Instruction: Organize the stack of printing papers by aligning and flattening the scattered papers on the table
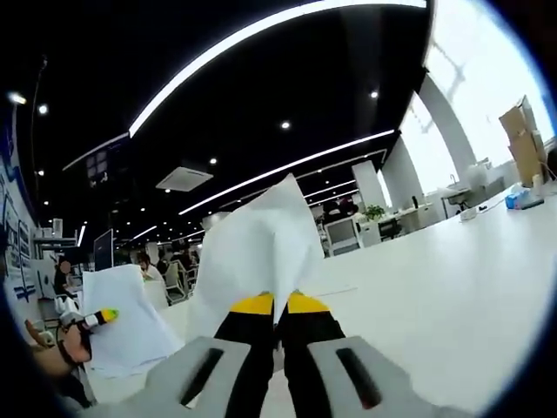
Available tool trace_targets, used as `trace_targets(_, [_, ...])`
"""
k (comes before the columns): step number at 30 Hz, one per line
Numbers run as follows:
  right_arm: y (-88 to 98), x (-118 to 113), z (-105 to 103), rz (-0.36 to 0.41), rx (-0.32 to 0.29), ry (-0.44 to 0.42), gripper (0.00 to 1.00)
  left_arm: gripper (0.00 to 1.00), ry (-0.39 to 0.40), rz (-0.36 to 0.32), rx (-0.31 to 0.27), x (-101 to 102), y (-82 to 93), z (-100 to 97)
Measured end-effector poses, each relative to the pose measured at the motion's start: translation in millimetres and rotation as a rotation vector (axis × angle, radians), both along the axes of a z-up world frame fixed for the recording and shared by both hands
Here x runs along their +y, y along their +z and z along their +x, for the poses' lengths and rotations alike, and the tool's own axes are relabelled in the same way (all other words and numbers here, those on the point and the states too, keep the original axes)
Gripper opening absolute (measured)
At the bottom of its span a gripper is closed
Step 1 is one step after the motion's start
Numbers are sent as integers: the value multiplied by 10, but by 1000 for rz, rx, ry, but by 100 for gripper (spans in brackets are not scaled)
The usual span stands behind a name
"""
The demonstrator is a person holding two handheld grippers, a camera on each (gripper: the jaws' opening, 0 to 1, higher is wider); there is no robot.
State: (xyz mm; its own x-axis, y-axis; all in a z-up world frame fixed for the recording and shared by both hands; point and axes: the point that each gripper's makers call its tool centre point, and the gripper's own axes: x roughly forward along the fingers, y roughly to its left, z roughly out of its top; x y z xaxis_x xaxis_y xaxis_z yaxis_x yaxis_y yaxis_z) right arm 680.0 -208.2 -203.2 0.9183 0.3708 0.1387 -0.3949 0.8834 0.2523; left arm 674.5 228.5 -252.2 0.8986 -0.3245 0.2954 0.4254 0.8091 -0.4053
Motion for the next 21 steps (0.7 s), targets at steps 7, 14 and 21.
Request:
trace_targets(7, [24, 36, -13, 0, -7, 11, 0, 8, 1, 0, 0, 3, 0, -2])
trace_targets(14, [18, 50, -14, 3, -5, 17, 0, 8, 1, 1, 0, -1, -3, -2])
trace_targets(21, [40, 96, -17, 1, -8, 29, 0, 9, 0, 4, 2, -13, -6, -3])
